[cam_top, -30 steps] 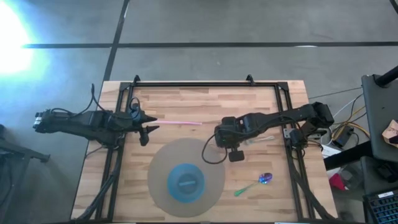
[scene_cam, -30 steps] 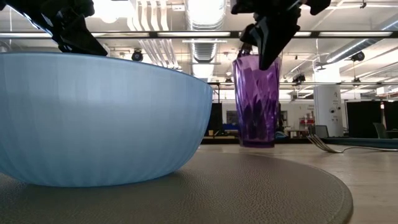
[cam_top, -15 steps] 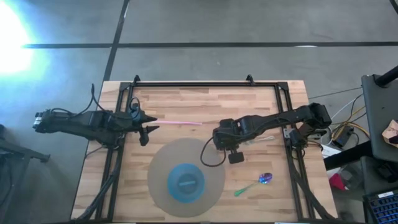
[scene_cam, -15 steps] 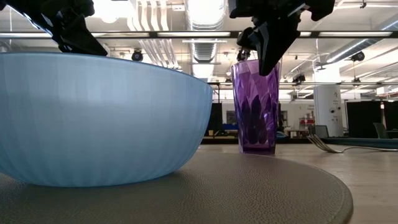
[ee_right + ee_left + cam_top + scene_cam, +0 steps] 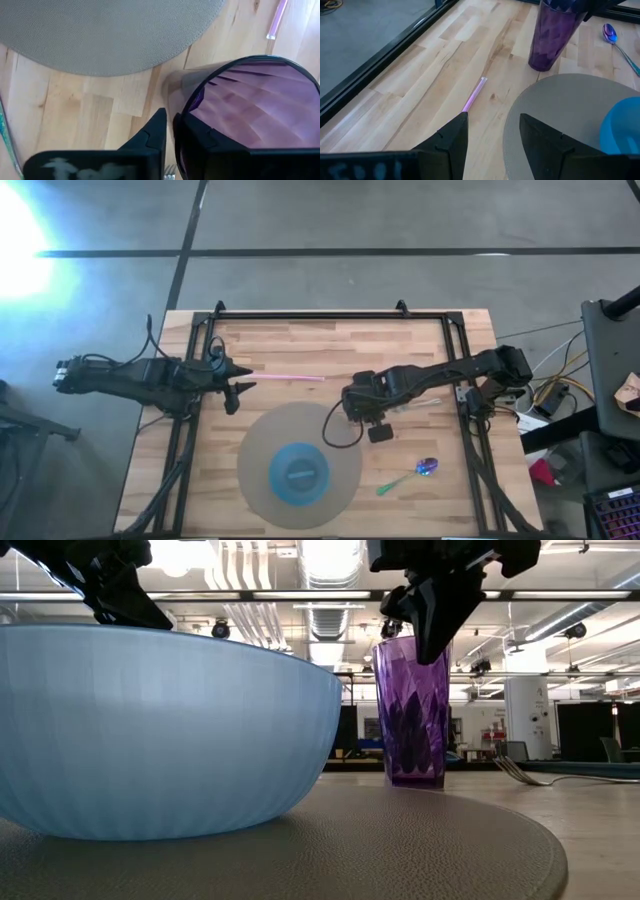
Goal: Pick & Place Utensil
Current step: Put the purple cup to the top right of the brown placemat, then put the pink straw into the purple cup
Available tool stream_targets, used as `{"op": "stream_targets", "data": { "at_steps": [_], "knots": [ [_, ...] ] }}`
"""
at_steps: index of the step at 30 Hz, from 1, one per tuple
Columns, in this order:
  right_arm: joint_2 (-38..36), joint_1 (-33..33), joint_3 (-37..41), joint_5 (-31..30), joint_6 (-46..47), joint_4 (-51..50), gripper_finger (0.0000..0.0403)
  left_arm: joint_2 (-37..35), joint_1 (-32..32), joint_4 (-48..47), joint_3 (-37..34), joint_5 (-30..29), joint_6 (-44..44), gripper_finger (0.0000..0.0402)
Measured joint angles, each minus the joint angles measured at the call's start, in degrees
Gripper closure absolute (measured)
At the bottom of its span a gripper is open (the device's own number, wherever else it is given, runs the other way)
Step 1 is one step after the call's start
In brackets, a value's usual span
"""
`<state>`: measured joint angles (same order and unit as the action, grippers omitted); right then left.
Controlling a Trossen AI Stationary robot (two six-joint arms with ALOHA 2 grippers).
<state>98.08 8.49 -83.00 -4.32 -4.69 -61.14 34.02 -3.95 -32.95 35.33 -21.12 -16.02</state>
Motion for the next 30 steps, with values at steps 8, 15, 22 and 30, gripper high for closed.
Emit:
{"op": "stream_targets", "data": {
  "at_steps": [8,15,22,30],
  "knots": [
    [-0.1,0.0,0.0,0.0,0.1,0.0,0.0309,0.0,0.0,0.0,0.0,0.0,1.7,0.0232],
    [-0.1,0.0,0.0,-0.1,0.2,0.1,0.0264,0.5,0.0,0.0,0.0,0.0,2.9,0.0232],
    [-0.2,0.0,-3.3,-0.1,0.2,-1.4,0.0239,2.3,0.0,0.0,0.0,0.0,6.3,0.0232],
    [-0.2,0.0,-8.8,-0.1,0.2,-5.2,0.0224,4.6,0.1,2.6,0.0,-1.0,8.7,0.0231]
  ]
}}
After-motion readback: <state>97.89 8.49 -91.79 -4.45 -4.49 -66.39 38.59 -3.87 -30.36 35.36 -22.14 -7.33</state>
